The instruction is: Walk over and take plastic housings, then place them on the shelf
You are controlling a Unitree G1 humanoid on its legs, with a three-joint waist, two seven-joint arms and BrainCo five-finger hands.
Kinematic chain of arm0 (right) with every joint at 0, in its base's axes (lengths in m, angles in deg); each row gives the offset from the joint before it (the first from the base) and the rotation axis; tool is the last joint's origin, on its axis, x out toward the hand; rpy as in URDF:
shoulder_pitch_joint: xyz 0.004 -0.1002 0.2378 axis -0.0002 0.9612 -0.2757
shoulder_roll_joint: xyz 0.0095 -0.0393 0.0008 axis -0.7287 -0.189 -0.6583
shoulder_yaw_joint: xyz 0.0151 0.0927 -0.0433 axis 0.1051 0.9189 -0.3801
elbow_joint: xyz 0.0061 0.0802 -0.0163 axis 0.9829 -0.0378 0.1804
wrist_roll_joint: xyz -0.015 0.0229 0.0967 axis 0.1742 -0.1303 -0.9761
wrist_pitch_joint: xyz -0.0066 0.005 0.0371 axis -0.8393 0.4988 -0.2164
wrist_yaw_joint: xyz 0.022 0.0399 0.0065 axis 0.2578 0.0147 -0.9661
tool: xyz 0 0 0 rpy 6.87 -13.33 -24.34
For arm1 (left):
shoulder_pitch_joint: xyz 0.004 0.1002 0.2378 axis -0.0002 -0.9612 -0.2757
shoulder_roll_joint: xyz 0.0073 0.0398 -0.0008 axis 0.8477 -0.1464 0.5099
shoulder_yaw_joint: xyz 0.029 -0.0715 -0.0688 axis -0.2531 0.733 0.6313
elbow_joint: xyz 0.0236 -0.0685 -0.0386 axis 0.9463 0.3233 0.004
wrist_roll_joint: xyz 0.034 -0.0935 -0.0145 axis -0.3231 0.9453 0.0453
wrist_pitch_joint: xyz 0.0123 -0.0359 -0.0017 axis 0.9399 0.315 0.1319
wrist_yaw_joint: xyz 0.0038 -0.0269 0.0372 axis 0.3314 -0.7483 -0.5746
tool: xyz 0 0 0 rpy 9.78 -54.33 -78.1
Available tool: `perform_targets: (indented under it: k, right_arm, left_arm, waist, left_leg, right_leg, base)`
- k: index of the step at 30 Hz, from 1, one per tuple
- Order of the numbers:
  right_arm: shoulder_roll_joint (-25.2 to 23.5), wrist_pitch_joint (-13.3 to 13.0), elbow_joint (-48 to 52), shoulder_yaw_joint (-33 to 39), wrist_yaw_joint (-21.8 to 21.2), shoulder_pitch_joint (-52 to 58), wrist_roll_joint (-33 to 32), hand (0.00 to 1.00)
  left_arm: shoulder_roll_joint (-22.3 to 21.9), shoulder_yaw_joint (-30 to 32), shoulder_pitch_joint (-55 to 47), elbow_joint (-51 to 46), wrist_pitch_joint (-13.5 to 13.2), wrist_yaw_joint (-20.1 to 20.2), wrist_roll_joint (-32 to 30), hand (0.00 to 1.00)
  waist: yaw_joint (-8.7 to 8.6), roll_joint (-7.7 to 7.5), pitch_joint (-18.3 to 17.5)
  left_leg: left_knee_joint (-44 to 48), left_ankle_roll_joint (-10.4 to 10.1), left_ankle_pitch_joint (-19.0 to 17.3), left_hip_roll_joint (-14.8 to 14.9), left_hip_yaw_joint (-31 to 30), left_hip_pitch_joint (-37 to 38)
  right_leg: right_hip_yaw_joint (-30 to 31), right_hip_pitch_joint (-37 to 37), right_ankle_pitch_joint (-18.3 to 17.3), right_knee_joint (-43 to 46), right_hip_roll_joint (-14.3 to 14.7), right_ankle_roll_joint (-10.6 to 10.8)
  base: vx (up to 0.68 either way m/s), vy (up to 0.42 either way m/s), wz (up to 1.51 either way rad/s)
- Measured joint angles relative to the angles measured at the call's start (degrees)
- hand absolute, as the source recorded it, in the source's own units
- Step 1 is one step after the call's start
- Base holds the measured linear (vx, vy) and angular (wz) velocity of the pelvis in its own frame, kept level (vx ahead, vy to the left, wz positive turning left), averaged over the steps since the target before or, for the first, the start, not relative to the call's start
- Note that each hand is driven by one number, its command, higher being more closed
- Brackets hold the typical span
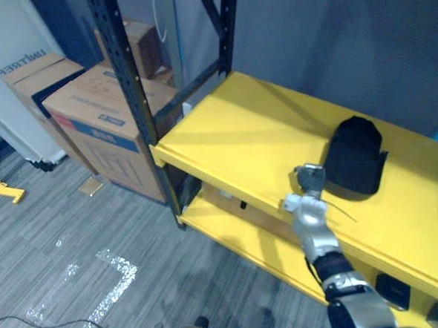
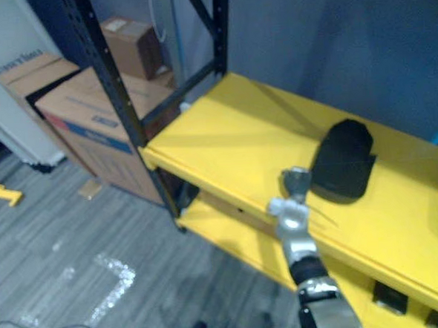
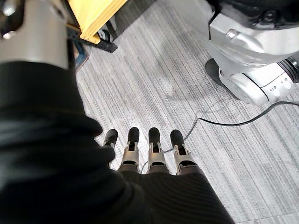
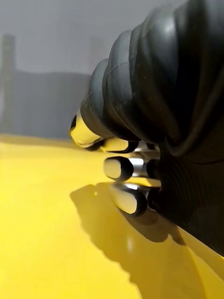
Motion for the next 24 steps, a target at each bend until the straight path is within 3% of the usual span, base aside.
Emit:
perform_targets:
  k: [20,24]
  right_arm:
    - [0.9,-0.2,-3.5,0.0,0.0,-5.0,-1.0,1.00]
    - [0.9,-0.6,7.1,-1.0,-0.1,0.6,-0.3,1.00]
  left_arm:
    - [1.1,-1.9,0.1,0.0,-0.2,0.2,0.2,0.00]
    - [1.1,-1.8,0.1,-0.5,-0.2,0.3,0.2,0.00]
  waist:
    - [0.08,0.08,2.0]
    - [0.01,-0.24,3.0]
  left_leg:
    - [0.0,-0.1,0.6,-0.7,-0.8,-0.2]
    - [0.0,-0.1,0.6,-0.6,-0.7,-0.9]
  right_leg:
    - [-1.3,0.2,0.4,-0.4,-0.6,0.5]
    - [-1.2,-0.3,0.5,-0.6,-0.6,0.7]
  base:
    - [0.00,0.000,0.01]
    - [0.00,0.000,0.00]
